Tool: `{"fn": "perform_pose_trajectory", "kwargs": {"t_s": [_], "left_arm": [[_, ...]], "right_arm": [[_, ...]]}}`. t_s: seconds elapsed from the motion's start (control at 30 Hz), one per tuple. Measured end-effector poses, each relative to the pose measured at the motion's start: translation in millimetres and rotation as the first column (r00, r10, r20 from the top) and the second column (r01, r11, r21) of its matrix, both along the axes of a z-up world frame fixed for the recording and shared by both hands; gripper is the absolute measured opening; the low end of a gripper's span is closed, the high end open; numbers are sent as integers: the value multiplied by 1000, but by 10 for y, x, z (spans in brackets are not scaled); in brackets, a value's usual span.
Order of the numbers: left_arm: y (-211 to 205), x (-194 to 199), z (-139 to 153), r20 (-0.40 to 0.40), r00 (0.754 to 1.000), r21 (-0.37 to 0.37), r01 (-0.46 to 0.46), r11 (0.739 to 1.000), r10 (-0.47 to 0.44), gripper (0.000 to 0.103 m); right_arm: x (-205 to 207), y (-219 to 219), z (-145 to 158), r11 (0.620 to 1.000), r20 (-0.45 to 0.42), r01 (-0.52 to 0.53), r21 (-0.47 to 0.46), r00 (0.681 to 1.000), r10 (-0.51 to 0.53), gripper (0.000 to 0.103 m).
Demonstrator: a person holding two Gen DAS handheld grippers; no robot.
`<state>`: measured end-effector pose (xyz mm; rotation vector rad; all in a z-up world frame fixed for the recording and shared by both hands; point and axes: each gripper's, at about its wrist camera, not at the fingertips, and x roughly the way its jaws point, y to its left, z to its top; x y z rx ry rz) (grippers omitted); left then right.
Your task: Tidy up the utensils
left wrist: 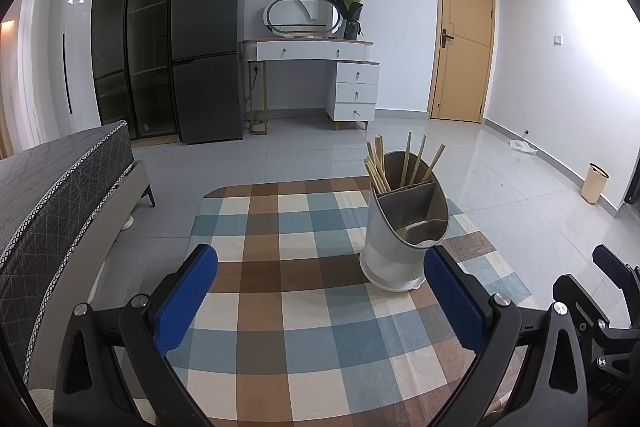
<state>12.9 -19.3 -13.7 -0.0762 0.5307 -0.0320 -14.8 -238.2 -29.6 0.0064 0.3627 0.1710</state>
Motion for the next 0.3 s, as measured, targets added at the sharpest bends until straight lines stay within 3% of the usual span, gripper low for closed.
{"fn": "perform_pose_trajectory", "kwargs": {"t_s": [0.3], "left_arm": [[20,-17,-11,6,1000,-12,-7,1000,7,100]], "right_arm": [[9,0,-22,1000,-10,-3,2,1000,3,103]]}}
